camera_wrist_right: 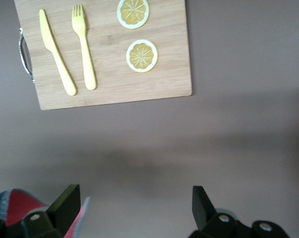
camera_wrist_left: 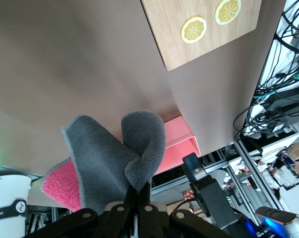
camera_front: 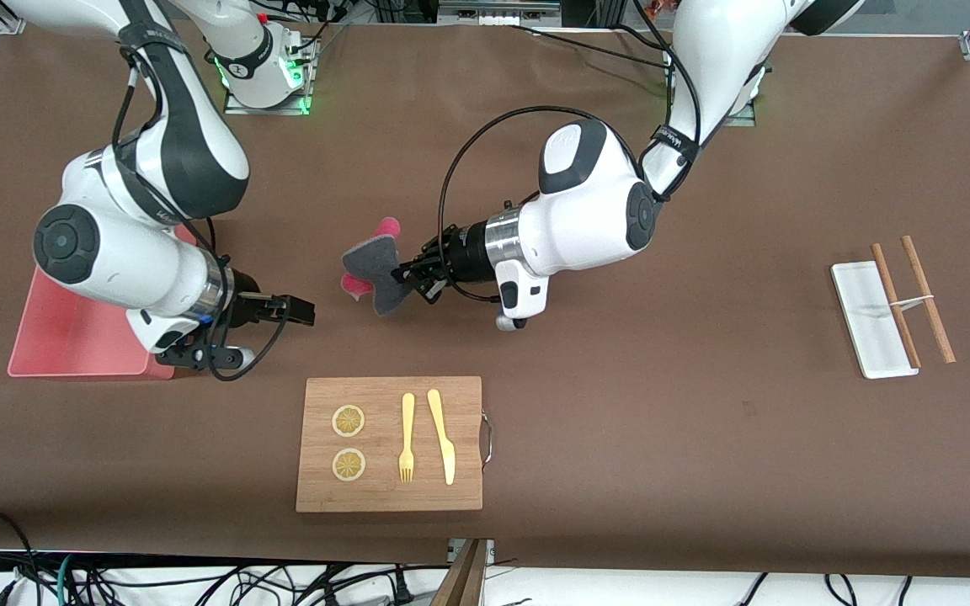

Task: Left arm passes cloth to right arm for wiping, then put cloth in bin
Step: 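Reach the right gripper toward the cloth held by the left gripper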

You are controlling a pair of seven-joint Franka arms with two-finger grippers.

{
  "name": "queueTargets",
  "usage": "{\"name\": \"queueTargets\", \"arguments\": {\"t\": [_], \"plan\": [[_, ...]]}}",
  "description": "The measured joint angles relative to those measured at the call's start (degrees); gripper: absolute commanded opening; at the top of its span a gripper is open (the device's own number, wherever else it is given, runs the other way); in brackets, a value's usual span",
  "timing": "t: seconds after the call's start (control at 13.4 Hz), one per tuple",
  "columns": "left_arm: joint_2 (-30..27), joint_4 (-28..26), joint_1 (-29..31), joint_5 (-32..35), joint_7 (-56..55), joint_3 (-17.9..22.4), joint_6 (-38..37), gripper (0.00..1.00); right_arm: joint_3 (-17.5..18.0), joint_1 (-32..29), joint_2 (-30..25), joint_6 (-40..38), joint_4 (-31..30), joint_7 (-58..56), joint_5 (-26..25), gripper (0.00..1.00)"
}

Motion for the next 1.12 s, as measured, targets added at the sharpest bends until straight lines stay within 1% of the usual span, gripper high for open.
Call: {"name": "queueTargets", "arguments": {"t": [0.15,0.22,0.67,0.97,1.12], "plan": [[0.0,0.2,0.0,-0.2,-0.1,0.0,0.1,0.0,1.0,0.9,-0.6,-1.1,0.5,3.0,0.9,1.0],[0.1,0.2,0.0,-0.2,-0.1,0.0,0.1,0.0,1.2,1.0,-1.3,-2.2,0.6,3.8,2.3,1.0],[0.2,0.2,-0.1,-0.2,-0.2,0.0,0.1,0.0,0.1,0.5,-5.9,-10.2,0.8,4.7,10.0,1.0],[0.2,0.2,-0.1,-0.2,-0.2,0.0,0.1,0.0,0.1,0.5,-5.9,-10.6,0.4,7.9,13.8,1.0],[0.2,0.2,-0.1,-0.2,-0.2,0.1,0.1,0.0,0.1,0.5,-5.8,-10.6,-0.9,8.5,15.8,1.0]]}}
